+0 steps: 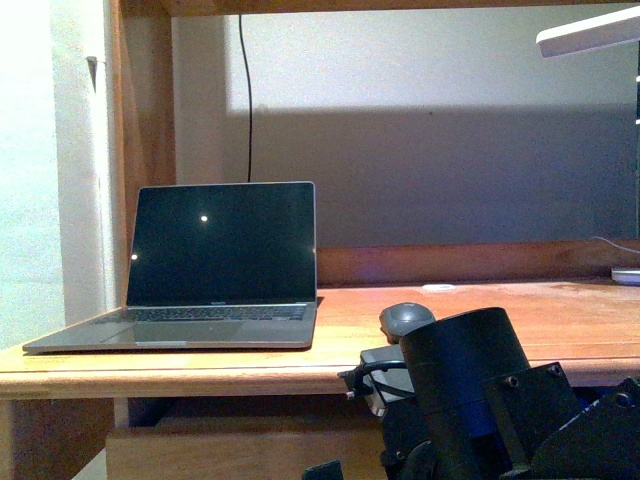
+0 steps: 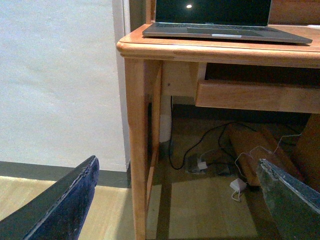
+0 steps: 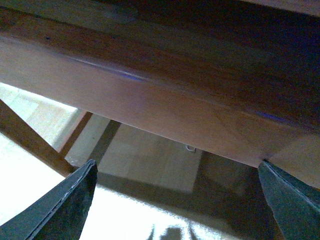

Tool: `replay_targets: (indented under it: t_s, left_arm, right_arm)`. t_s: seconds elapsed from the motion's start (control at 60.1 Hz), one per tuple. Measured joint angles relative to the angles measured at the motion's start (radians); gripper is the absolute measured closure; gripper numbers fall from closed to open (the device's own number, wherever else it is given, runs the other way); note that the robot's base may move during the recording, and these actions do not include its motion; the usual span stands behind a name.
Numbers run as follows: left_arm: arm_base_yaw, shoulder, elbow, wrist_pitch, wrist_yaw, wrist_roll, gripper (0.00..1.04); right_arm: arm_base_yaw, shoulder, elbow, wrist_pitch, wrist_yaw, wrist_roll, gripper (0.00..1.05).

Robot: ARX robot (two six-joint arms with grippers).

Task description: Place mouse

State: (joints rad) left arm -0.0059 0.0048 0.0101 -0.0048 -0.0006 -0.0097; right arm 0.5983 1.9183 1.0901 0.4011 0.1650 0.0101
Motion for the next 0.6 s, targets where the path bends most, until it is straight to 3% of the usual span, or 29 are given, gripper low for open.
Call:
replay_targets:
  t_s: [0.15, 0.349, 0.599]
  left_arm:
    - [0.0, 0.0, 0.0, 0.0, 0.0, 0.0, 0.08]
    - [0.0, 0.0, 0.0, 0.0, 0.0, 0.0, 0.08]
    - [0.0, 0.0, 0.0, 0.0, 0.0, 0.0, 0.08]
  right_arm:
    - [0.0, -0.027, -0.044, 0.043, -0.032, 0.002, 0.07]
    - [-0.024, -0.273, -0.264, 0.088, -0.084, -0.008, 0.07]
    - [-0.146, -0.729, -0.588, 0.016, -0.148, 0.001, 0.07]
